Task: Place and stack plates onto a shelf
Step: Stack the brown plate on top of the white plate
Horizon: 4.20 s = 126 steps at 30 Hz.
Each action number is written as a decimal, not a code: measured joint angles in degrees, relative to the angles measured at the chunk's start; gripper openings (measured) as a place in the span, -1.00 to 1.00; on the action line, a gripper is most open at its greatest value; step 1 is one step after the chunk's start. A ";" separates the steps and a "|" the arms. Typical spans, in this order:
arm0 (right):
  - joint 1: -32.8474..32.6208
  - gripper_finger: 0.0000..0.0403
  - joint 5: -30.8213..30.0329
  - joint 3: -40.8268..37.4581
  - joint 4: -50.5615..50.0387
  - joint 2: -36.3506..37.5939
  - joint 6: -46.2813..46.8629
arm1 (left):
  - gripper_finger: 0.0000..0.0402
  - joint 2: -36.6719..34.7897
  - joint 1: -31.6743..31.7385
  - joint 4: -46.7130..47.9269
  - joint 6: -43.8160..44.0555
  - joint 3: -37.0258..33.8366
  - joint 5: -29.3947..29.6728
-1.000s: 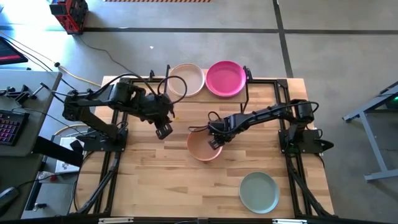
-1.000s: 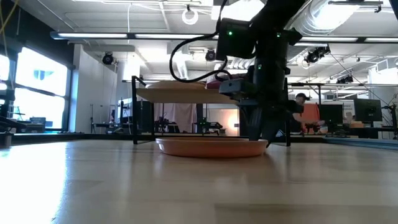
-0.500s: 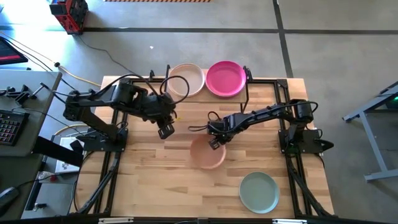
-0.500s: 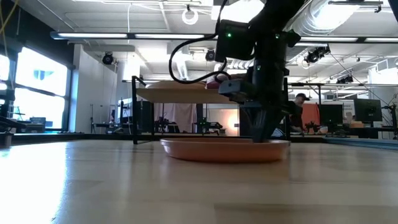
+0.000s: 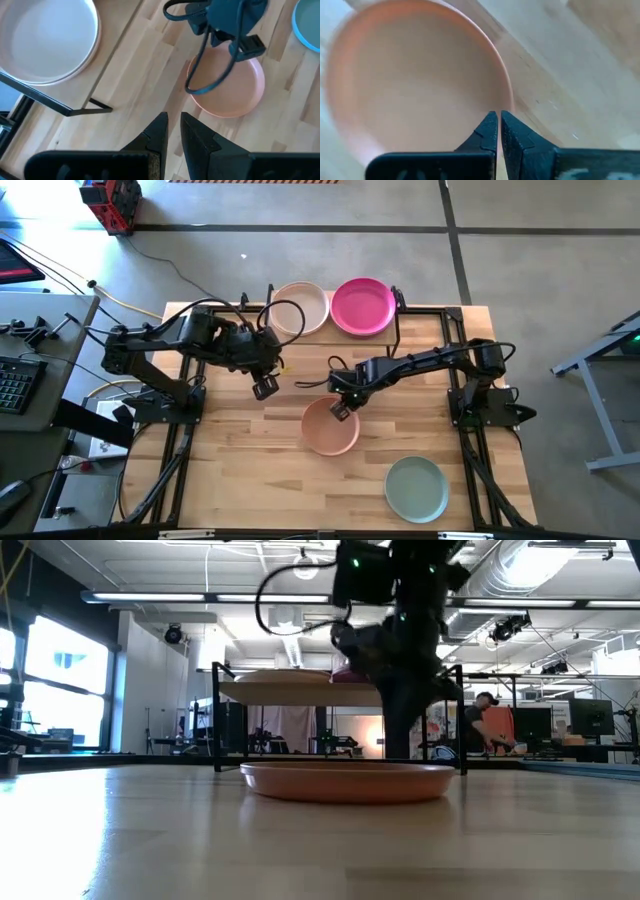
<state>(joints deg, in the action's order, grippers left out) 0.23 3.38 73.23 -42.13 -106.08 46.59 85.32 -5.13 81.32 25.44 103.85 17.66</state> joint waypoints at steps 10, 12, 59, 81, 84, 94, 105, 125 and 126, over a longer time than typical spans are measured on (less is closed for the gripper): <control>0.26 -1.00 -6.95 14.97 -13.25 0.07 -7.19 | -0.81 0.00 2.97 0.08 -0.21 0.00 0.20; 0.62 -1.00 -7.25 15.65 -14.91 0.07 -8.04 | -0.81 0.00 3.41 0.09 -0.46 0.00 0.20; -0.38 -0.56 -2.24 -3.71 4.57 -3.50 -5.79 | -0.81 0.00 4.09 -0.13 -3.64 0.00 0.12; 0.55 -1.00 1.18 -3.51 4.05 0.21 -6.11 | -0.81 0.00 4.09 0.97 -4.40 0.00 2.17; 0.61 -1.00 1.18 -3.45 4.38 2.58 -6.36 | -0.81 0.00 4.32 1.37 -4.60 0.00 2.40; 2.84 -1.00 0.55 -3.45 7.44 10.42 -6.56 | -0.81 0.00 7.84 1.40 -4.73 0.00 2.54; 7.51 -1.00 0.70 -3.45 14.77 18.59 -8.35 | -0.81 0.00 12.69 1.42 -7.85 0.00 2.52; 26.52 -1.00 -2.56 7.87 20.34 20.54 -25.05 | -0.81 0.00 22.24 1.37 -9.67 0.00 2.52; 27.40 -1.00 -3.05 8.56 20.43 20.52 -26.03 | -0.81 0.00 22.57 1.33 -9.67 0.00 2.52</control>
<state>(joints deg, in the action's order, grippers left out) 27.63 0.33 81.79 -21.70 -85.56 20.56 85.32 17.44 82.65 15.77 103.85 20.19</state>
